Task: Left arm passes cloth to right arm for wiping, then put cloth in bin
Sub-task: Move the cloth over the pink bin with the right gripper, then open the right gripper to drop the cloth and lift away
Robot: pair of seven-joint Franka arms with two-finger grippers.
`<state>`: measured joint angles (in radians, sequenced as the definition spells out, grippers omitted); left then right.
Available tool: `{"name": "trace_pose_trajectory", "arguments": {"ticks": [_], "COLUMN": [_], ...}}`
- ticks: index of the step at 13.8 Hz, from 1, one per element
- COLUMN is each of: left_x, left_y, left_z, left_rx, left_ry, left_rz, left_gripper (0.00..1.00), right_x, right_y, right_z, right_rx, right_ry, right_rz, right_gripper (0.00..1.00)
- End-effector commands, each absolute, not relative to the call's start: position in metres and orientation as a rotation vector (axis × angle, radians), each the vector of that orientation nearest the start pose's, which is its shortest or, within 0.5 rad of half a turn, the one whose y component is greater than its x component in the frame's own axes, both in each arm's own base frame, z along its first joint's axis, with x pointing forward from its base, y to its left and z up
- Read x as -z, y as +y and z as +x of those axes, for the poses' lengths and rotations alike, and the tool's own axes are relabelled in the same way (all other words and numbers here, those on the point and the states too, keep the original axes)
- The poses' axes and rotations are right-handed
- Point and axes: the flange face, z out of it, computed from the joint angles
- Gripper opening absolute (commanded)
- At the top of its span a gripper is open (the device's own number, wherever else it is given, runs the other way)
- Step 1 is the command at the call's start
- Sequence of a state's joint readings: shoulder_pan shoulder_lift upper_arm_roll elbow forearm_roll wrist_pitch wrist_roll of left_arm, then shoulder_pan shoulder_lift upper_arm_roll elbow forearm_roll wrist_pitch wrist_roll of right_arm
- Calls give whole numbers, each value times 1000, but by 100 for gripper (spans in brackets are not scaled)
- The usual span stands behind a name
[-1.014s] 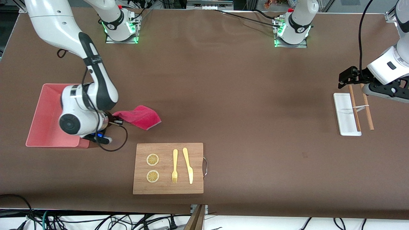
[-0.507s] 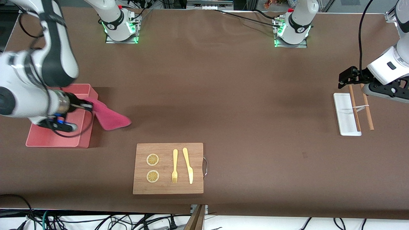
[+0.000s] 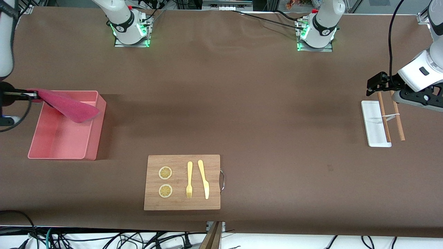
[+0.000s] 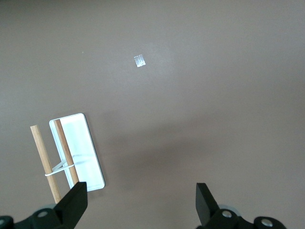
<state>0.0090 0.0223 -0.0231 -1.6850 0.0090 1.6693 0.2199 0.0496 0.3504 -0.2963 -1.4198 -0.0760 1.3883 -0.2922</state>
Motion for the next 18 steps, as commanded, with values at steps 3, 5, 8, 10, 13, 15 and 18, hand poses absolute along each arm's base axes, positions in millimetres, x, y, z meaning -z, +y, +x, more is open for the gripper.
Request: {"name": "trace_pose_trajectory", "arguments": {"ticks": [3,5,8,10,13,15,18], "left_x": [-569,-569,-569,-569,-569,-569,-569], "left_y": [-5,-5,-5,-5,-4,-5,-5], "left_z": [565,565,565,565,565,565,565], "left_rx": [-69,-69,-69,-69,-69,-69,-69], "left_ry": [396,396,396,396,394,396,396], "left_rz": [-3092,-3092,-3092,-3092,-3094,-3092,-3092], "left_gripper": [100,100,100,100,100,100,100], "right_x": [-432,-407,-359,-315,-272,-259,-278], "right_y": [-163,-171,-171,-171,-180,-178,-177], "right_z": [606,610,626,633,627,630,634], "right_rx": [-700,-690,-661,-630,-548,-513,-465], "right_ry": [-152,-174,-186,-187,-162,-144,-135], "right_rz": [-3167,-3173,-3186,-3176,-3179,-3177,-3166], "right_gripper": [0,0,0,0,0,45,100]}}
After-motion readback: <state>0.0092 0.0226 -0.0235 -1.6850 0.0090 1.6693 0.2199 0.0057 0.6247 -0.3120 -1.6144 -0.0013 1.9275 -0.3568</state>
